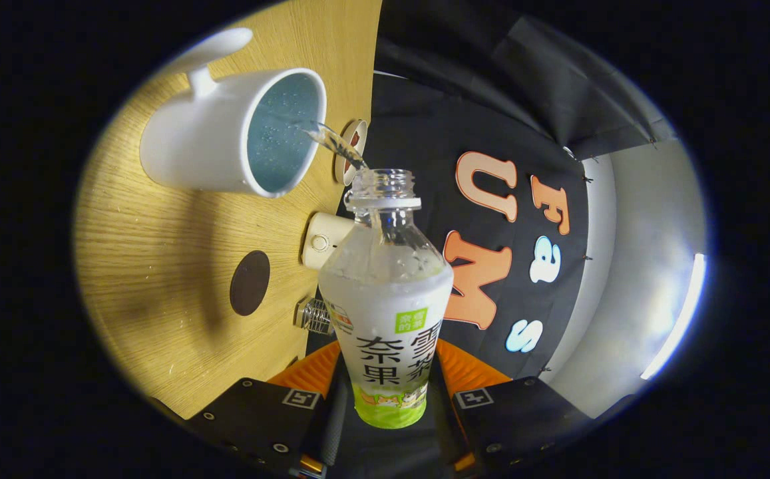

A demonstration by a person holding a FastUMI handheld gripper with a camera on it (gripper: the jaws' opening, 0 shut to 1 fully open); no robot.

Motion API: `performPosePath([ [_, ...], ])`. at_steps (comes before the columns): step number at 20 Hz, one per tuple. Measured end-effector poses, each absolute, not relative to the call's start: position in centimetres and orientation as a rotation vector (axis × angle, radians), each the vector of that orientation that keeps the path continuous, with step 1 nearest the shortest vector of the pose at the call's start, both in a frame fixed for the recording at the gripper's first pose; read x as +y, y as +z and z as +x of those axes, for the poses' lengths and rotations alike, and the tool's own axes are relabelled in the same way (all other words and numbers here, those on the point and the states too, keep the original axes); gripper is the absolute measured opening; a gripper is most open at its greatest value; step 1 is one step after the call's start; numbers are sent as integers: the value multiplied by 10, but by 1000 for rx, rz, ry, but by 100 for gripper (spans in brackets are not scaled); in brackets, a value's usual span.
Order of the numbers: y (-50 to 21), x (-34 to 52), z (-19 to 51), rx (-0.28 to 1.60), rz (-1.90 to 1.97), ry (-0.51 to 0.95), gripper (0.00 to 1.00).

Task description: Take the bottle from table, then pour the juice into the cup, finally place the bottle on the coaster

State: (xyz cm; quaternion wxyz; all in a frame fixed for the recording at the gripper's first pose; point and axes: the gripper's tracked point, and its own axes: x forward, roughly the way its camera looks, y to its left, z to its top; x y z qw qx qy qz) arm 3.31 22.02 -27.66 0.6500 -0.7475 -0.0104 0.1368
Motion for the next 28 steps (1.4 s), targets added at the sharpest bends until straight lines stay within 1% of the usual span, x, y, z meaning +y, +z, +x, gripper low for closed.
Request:
performPosePath([
  [20, -251, 229, 47, -119, -1824, 295, 59],
  [28, -250, 234, 45, -141, -1872, 329, 59],
])
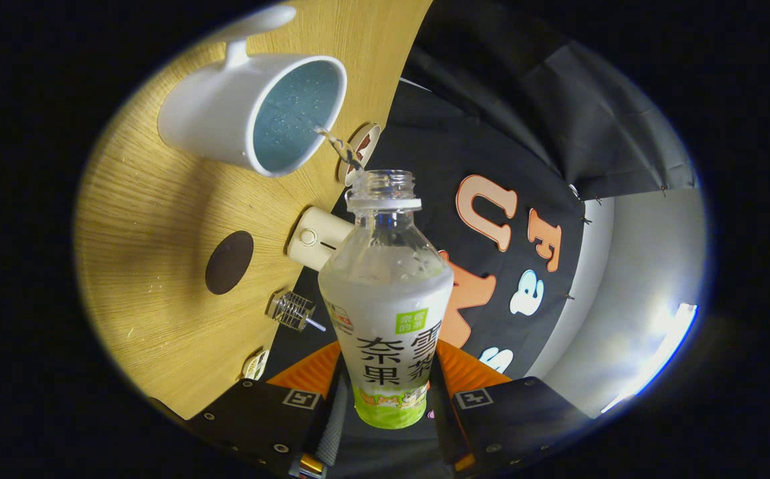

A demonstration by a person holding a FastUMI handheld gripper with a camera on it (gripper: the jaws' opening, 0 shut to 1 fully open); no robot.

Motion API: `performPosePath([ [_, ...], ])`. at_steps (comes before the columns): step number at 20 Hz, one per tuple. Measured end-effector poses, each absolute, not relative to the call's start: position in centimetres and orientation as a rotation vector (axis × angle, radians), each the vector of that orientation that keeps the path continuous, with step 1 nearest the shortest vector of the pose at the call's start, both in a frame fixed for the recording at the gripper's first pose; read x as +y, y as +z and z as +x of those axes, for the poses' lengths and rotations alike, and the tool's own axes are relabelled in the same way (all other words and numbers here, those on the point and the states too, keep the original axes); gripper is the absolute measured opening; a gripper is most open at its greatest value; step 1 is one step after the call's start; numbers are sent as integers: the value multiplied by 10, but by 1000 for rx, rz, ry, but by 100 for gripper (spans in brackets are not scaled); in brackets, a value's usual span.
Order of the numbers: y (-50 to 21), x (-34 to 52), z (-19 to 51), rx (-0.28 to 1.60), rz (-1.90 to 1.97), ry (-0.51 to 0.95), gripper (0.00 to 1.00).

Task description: Take the bottle from table, then pour the juice into the cup, finally place the bottle on the coaster

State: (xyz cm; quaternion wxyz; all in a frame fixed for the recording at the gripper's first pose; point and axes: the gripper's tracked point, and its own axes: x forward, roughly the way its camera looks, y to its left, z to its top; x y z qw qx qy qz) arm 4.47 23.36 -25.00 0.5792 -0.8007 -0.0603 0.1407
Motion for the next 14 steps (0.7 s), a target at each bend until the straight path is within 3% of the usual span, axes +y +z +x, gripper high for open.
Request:
performPosePath([
  [14, -245, 242, 43, -193, -1982, 393, 58],
])
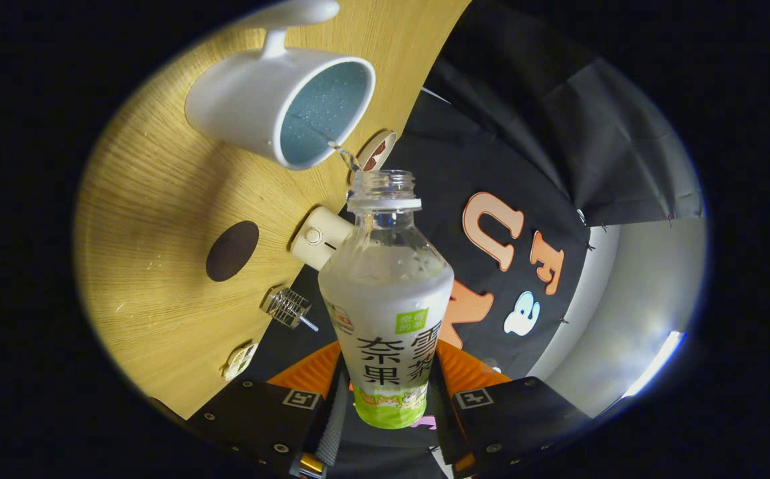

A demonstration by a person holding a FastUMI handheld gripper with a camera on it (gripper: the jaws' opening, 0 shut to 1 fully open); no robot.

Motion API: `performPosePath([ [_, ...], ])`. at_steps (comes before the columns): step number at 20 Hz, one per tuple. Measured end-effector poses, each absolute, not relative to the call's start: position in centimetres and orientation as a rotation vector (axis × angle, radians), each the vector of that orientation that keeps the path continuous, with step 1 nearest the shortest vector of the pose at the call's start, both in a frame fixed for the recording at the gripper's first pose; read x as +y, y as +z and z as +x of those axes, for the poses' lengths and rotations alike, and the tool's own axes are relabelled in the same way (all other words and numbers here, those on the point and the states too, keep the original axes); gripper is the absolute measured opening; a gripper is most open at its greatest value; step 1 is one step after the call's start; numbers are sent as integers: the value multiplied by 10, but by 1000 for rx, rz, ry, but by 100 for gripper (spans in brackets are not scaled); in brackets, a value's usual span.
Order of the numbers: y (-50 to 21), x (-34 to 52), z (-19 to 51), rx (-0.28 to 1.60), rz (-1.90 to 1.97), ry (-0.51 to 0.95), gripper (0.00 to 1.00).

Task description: Take the bottle from table, then pour the juice into the cup, finally place the bottle on the coaster

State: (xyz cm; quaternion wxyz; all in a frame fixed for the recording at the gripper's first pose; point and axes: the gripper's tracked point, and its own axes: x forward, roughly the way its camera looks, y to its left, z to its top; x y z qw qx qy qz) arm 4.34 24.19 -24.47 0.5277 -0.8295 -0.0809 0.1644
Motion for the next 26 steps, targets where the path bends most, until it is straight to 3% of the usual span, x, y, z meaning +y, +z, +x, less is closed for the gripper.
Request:
performPosePath([
  [26, -246, 268, 33, -295, -2105, 471, 59],
])
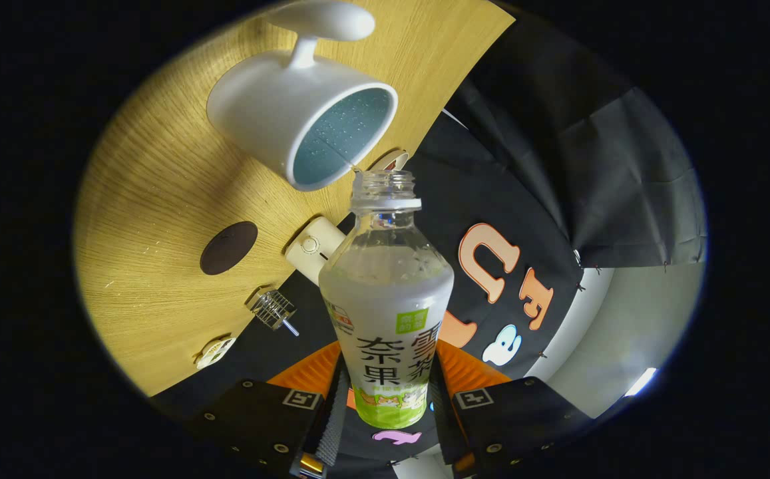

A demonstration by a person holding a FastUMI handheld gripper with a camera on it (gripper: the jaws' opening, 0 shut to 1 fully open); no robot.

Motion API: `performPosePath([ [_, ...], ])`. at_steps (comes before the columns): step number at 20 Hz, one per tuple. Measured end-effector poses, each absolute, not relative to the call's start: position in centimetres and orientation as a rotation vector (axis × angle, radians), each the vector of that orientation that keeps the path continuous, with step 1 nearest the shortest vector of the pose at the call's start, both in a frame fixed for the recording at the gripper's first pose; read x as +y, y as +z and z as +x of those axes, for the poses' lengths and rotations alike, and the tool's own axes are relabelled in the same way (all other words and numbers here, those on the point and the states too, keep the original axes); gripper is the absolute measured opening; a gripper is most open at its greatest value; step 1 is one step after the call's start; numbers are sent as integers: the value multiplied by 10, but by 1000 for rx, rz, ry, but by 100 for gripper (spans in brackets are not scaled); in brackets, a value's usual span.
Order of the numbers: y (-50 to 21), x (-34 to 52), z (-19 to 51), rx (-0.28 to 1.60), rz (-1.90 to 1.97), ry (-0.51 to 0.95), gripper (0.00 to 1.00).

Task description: Take the bottle from table, then pour the juice into the cup, finally place the bottle on the coaster

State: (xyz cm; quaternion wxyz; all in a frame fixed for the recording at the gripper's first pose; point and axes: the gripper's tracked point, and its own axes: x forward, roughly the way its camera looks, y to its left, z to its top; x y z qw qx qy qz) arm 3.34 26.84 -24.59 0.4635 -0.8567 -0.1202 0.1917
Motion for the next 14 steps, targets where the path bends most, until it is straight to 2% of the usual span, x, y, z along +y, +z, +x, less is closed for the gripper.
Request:
performPosePath([
  [5, -251, 263, 36, -236, -2051, 482, 59],
  [10, -281, 247, 29, -35, -1888, 577, 59],
  [14, -283, 238, 28, 38, -1785, 567, 59],
])
